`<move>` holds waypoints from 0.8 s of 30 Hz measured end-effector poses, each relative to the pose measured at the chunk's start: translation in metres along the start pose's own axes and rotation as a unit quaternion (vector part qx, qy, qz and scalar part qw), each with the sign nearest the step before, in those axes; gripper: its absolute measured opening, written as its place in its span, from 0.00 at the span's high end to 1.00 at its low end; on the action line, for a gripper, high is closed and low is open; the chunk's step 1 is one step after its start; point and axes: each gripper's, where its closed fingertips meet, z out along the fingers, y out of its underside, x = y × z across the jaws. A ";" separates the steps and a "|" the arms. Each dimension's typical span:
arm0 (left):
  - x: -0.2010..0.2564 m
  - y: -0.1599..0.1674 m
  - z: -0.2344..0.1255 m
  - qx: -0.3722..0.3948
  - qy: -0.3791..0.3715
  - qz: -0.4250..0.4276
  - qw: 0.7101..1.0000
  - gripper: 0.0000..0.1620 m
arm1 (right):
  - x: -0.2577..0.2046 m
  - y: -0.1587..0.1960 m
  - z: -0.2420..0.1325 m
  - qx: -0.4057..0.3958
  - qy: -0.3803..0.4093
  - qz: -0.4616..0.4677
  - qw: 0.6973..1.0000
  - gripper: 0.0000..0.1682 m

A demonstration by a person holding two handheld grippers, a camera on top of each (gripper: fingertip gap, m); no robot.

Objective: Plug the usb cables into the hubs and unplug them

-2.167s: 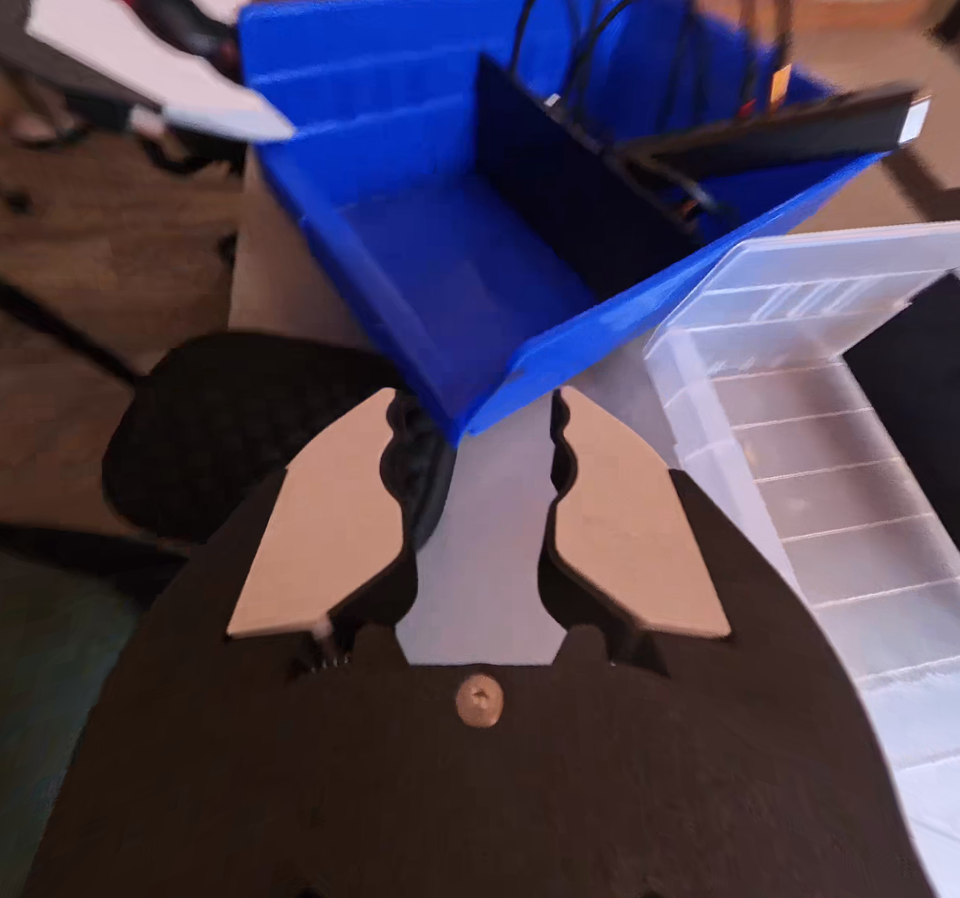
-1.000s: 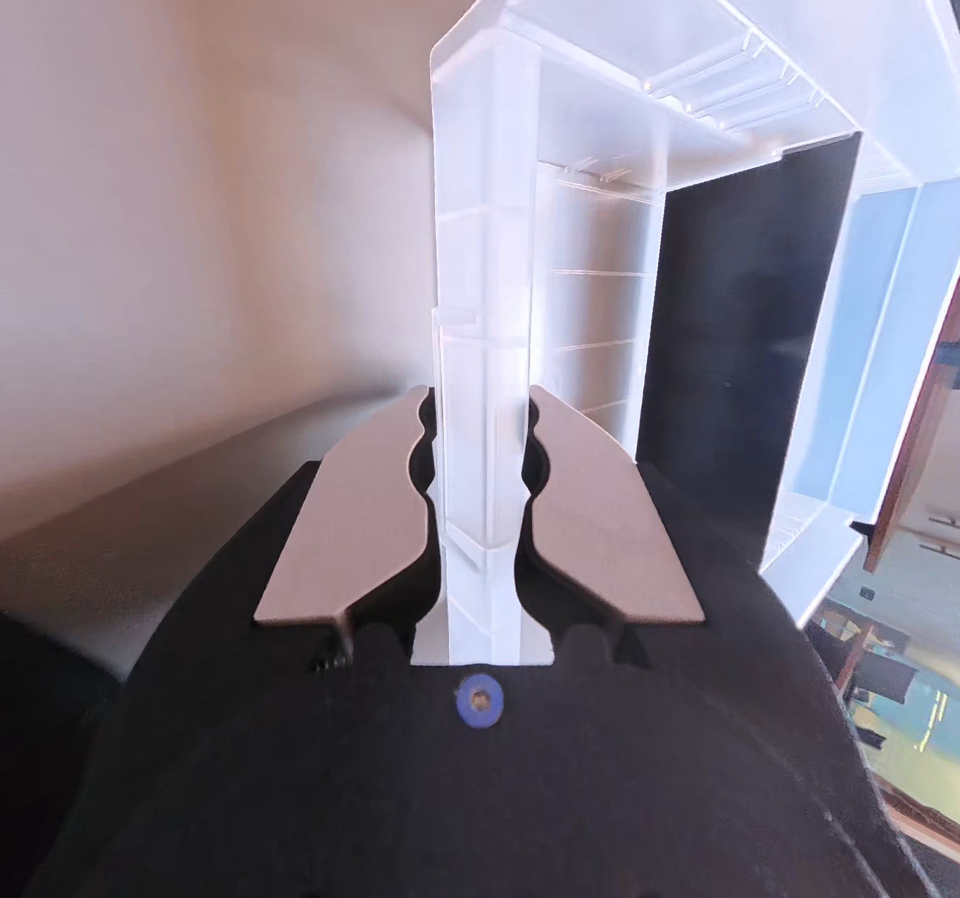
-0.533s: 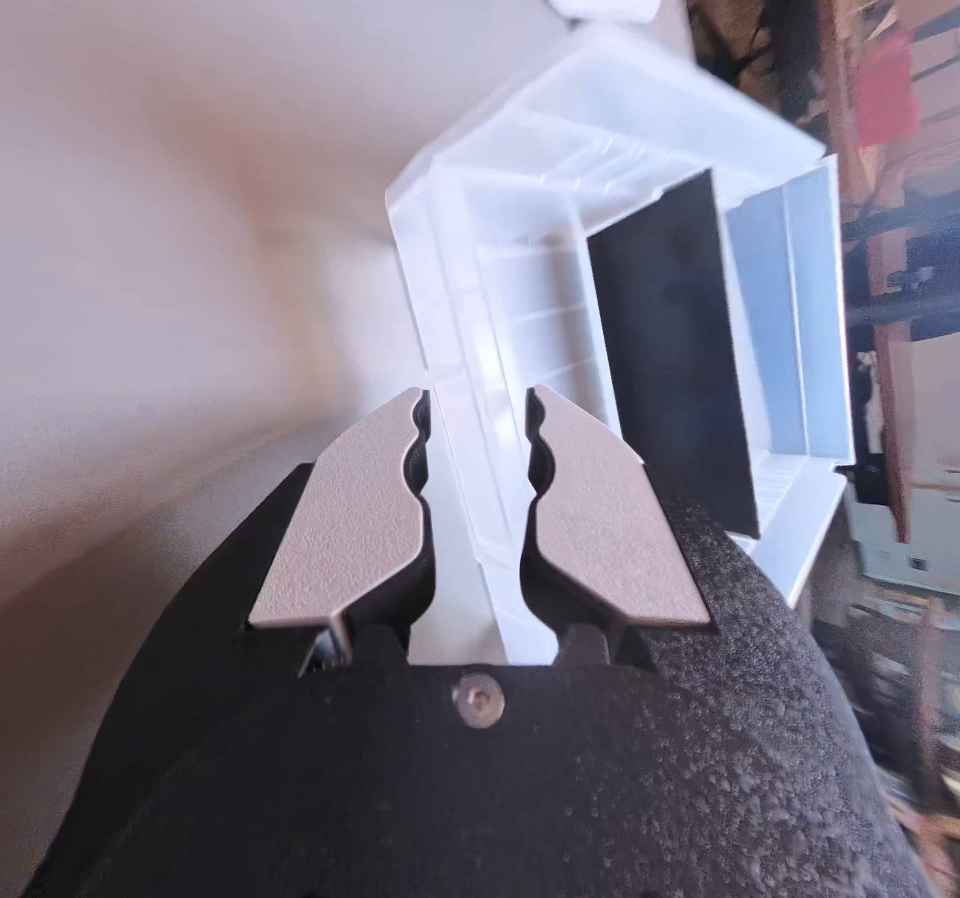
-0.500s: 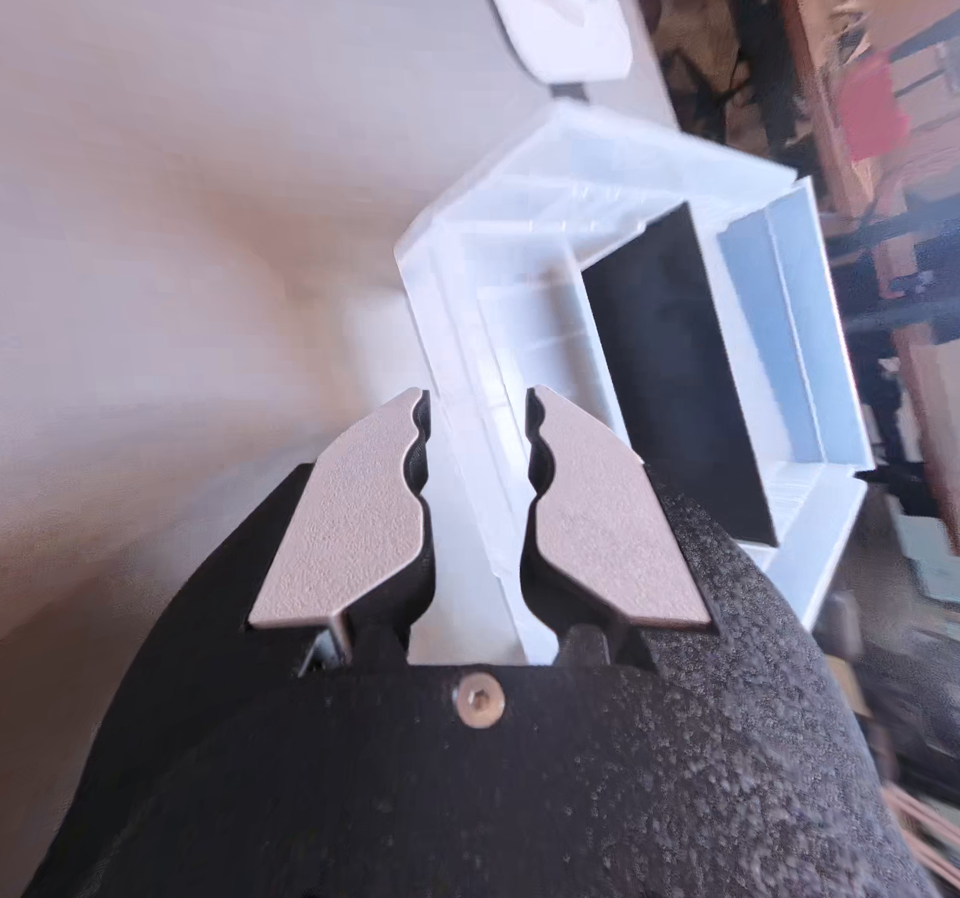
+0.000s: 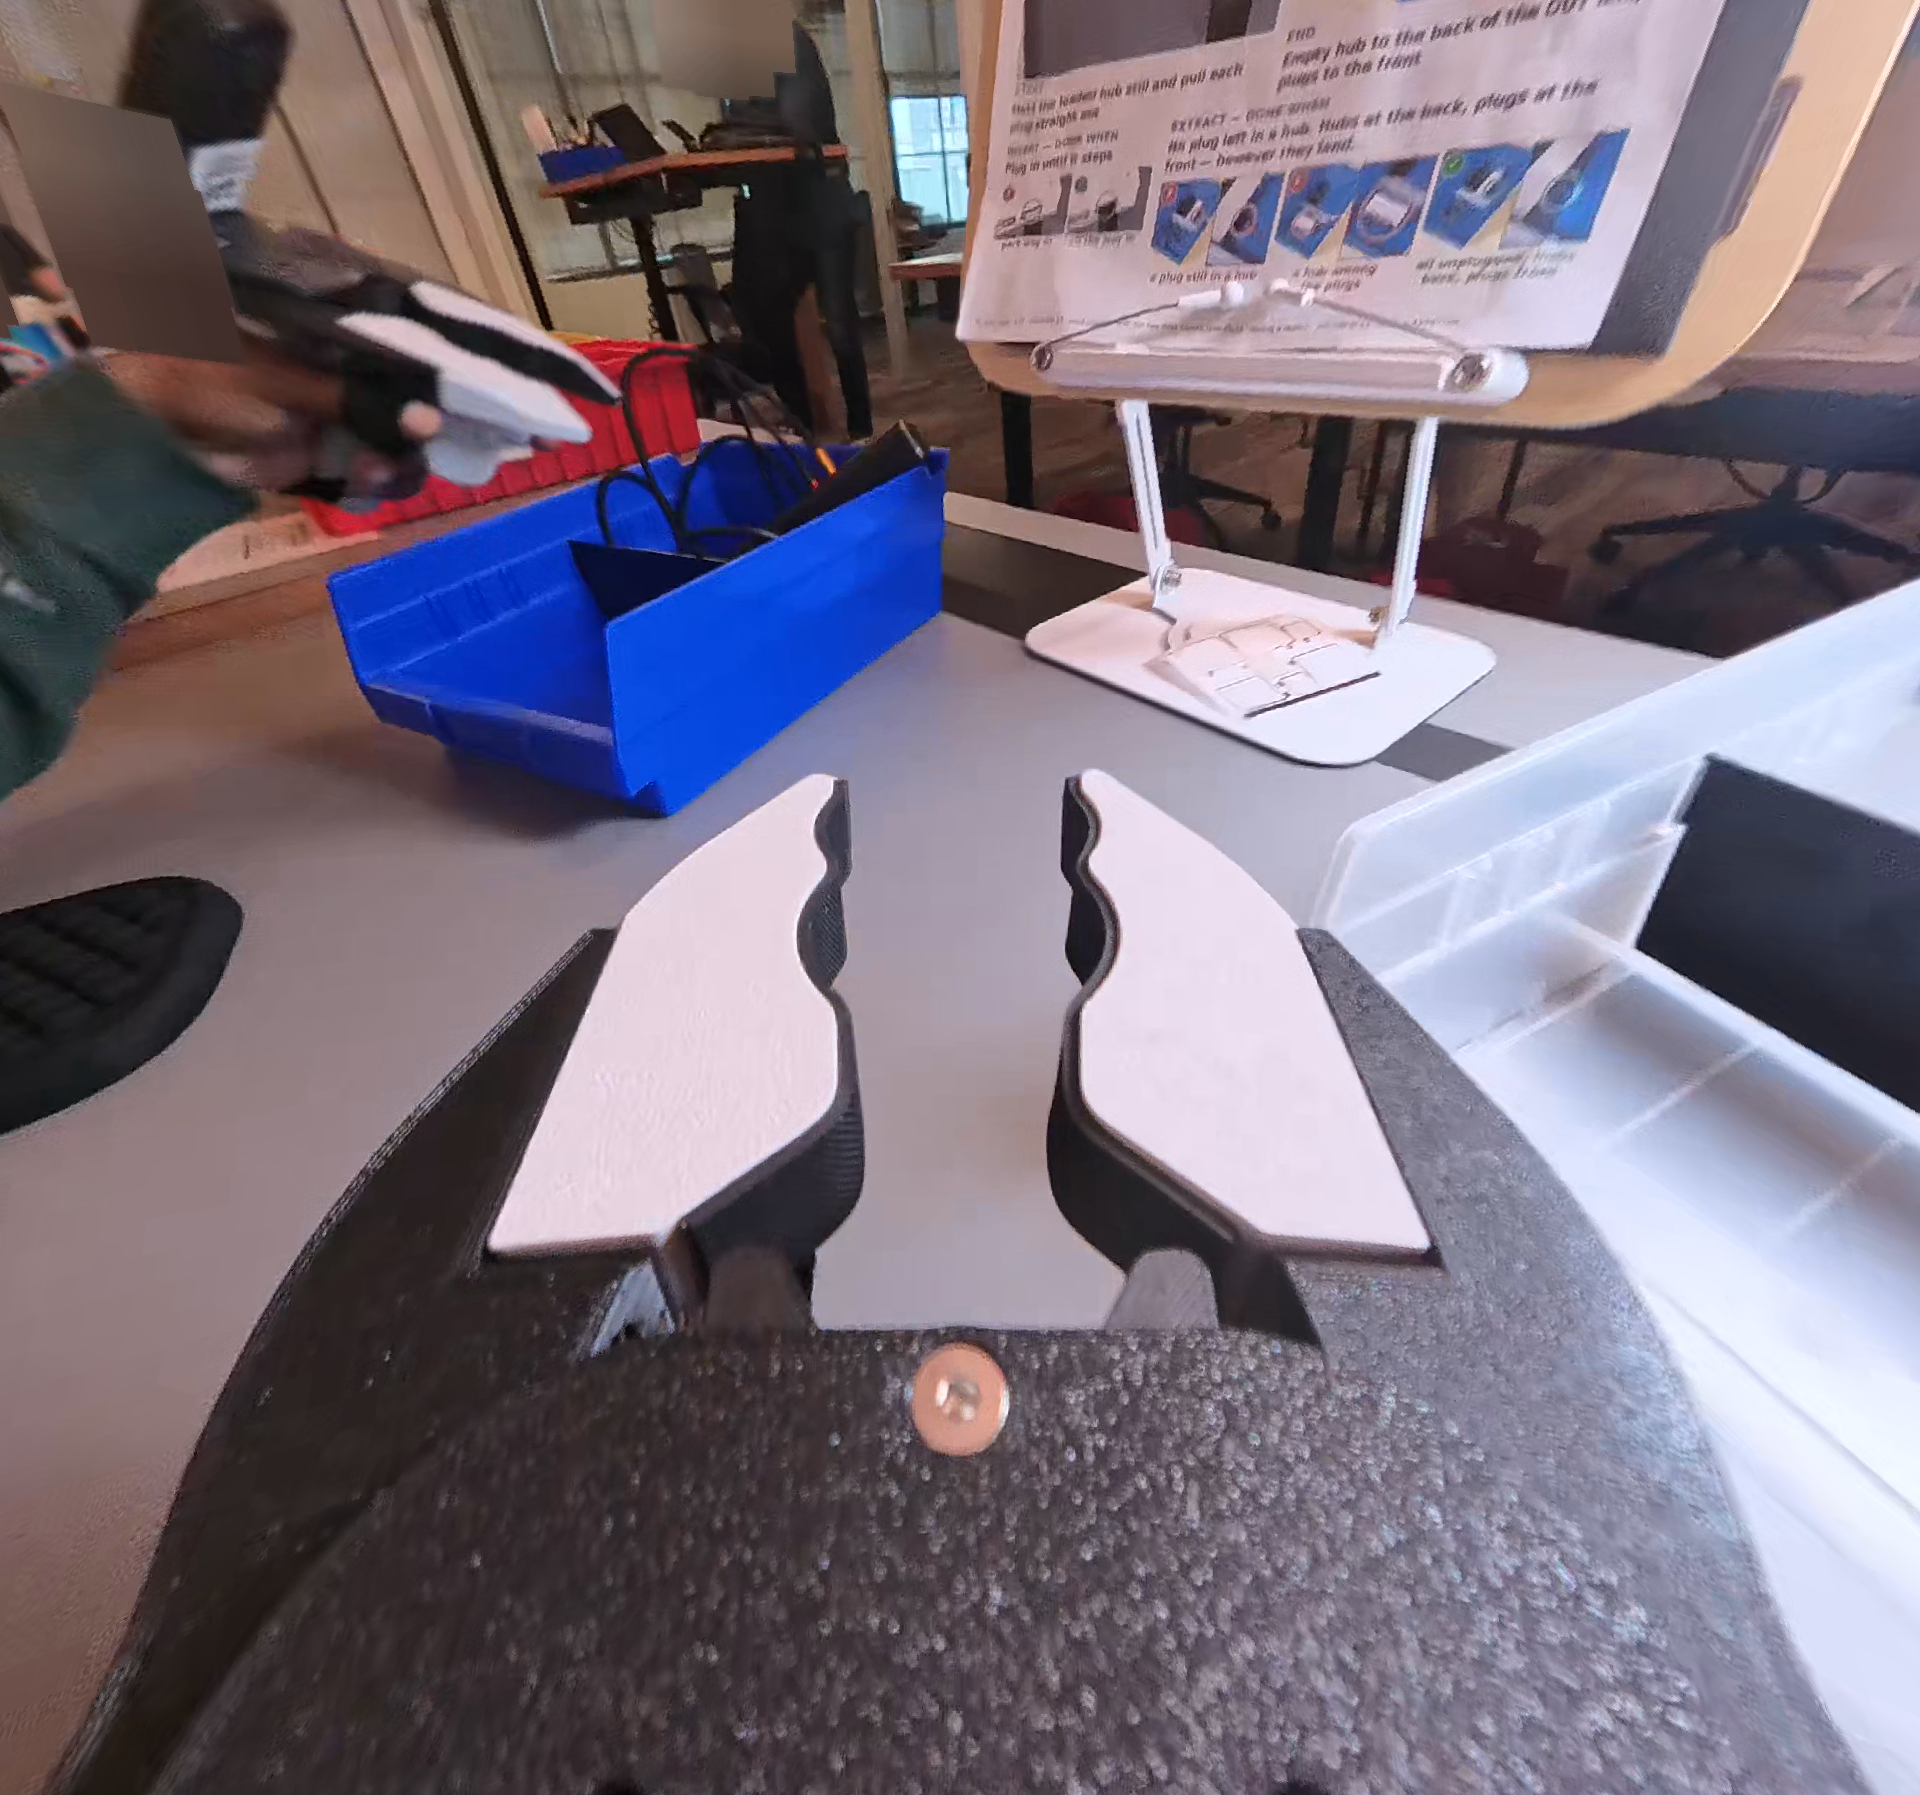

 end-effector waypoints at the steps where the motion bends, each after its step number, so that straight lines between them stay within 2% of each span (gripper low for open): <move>1: -0.015 0.006 0.013 -0.036 -0.005 -0.019 0.999 0.68 | -0.001 0.008 0.001 -0.008 -0.007 0.006 1.000 0.77; 7: -0.079 0.062 0.082 -0.236 -0.054 -0.060 0.968 0.60 | -0.010 0.026 0.002 -0.036 -0.020 -0.035 0.999 0.77; 9: -0.080 0.069 0.098 -0.257 -0.039 -0.084 0.962 0.59 | -0.013 0.028 0.002 -0.038 -0.026 -0.050 0.998 0.77; 12: -0.083 0.083 0.109 -0.287 -0.032 -0.071 0.955 0.61 | -0.015 0.032 0.002 -0.044 -0.034 -0.060 0.997 0.78; 14: -0.083 0.085 0.111 -0.284 -0.018 -0.062 0.957 0.61 | -0.017 0.033 0.002 -0.044 -0.038 -0.063 0.996 0.78; 16: -0.090 0.085 0.107 -0.287 -0.041 -0.031 0.957 0.62 | -0.017 0.032 0.001 -0.043 -0.041 -0.064 0.996 0.79; 19: -0.095 0.064 0.090 -0.249 -0.065 -0.003 0.966 0.61 | -0.016 0.029 0.000 -0.037 -0.043 -0.059 0.997 0.79; 24: -0.071 -0.024 0.036 -0.111 -0.089 0.056 0.988 0.62 | -0.024 0.022 0.002 -0.023 -0.061 -0.039 0.997 0.79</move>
